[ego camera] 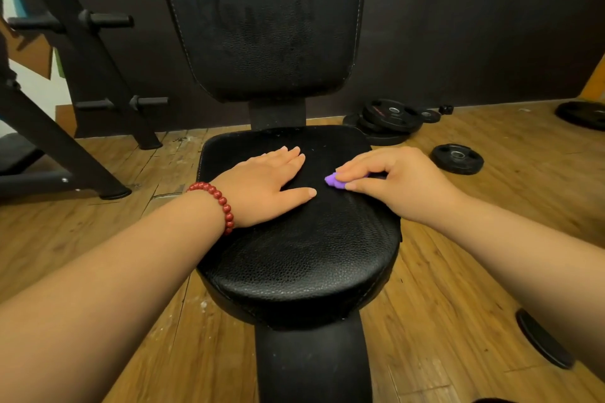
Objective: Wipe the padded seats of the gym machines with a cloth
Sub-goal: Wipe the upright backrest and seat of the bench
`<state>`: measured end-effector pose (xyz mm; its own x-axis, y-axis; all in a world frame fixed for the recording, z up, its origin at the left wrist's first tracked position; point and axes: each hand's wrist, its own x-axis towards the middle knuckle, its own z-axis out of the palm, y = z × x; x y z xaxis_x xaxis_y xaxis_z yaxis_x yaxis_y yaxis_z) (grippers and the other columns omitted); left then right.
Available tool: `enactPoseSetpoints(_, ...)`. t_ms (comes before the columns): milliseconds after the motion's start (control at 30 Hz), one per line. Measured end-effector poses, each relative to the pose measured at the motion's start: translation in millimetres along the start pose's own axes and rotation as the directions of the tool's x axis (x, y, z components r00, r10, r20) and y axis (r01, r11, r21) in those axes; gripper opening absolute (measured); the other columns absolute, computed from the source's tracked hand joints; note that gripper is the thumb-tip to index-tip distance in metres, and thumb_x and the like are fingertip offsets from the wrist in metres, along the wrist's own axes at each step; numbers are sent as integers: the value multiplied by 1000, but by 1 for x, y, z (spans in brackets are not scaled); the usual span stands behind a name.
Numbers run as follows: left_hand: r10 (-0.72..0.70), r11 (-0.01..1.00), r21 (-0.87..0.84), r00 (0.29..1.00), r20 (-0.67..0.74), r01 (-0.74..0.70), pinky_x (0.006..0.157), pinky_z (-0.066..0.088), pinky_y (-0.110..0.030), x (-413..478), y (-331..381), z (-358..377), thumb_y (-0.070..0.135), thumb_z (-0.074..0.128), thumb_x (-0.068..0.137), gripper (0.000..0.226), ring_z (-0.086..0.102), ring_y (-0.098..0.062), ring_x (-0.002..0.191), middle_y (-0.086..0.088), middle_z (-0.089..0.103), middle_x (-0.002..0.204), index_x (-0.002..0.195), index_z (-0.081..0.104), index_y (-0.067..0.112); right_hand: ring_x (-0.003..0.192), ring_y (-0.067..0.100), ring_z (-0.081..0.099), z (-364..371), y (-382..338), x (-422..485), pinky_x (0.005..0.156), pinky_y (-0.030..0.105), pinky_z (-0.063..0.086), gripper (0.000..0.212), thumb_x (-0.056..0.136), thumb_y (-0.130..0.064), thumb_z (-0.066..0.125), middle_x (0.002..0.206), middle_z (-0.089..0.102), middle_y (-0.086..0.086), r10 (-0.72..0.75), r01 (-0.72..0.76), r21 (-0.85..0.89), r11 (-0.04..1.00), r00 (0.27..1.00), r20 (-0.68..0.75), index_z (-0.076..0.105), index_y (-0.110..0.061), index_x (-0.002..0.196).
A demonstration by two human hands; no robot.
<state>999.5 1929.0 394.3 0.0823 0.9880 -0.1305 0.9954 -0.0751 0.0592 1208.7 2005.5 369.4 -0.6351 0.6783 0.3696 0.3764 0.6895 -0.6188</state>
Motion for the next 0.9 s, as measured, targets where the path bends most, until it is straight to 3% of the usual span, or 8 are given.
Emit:
enactPoseSetpoints(200,-14,1000,-12,1000,7,14,119,5,-31,-4,2,-1,54,30,98,70,-2,-9,148,8,-2,162,155,3,24,106,1,59,-2,5,22,91,15,44,20,87,-20,70,110,69,-12,112,-119,-113,986,992,-67,74,-27,105)
enactPoseSetpoints(300,-12,1000,-6,1000,12,12,118,5,-30,-7,2,0,54,30,99,70,-2,-10,148,7,-2,162,155,3,23,104,-3,60,2,-2,6,88,6,42,19,86,-18,71,108,70,-15,89,-95,-87,992,994,-63,74,-29,102)
enactPoseSetpoints(433,-7,1000,15,1000,19,6,118,4,-29,-8,3,0,53,28,99,69,-3,-10,148,5,-4,162,155,1,21,99,-6,62,7,-15,-21,90,11,46,18,81,-14,75,101,71,-15,-13,13,5,1000,999,-38,77,-26,95)
enactPoseSetpoints(600,5,1000,7,1000,26,-5,117,2,-27,-18,5,2,53,28,99,69,-4,-9,148,6,-5,162,155,0,22,102,-3,62,2,-13,-13,96,18,46,21,83,-18,74,104,70,-17,41,-43,-24,999,997,-65,73,-34,96)
enactPoseSetpoints(700,18,1000,6,999,27,-18,117,1,-25,-27,5,5,53,28,99,69,-4,-8,148,7,-5,162,155,0,23,101,-3,59,6,-14,-12,90,6,41,21,85,-18,72,105,68,-14,100,-106,-39,994,986,-132,72,-33,98)
enactPoseSetpoints(800,17,1000,8,999,29,-17,117,1,-26,-30,6,7,53,28,99,69,-4,-9,148,7,-5,162,155,0,23,100,-1,61,12,-24,-27,93,13,45,18,84,-16,73,102,69,-14,54,-63,-62,996,989,-138,76,-26,98)
enactPoseSetpoints(900,12,1000,23,1000,24,-12,118,2,-27,-30,7,7,53,27,100,69,-4,-10,148,5,-5,162,155,0,22,100,-5,61,17,-38,-49,91,9,44,18,82,-13,74,100,71,-13,-38,36,-19,999,995,-92,77,-23,96)
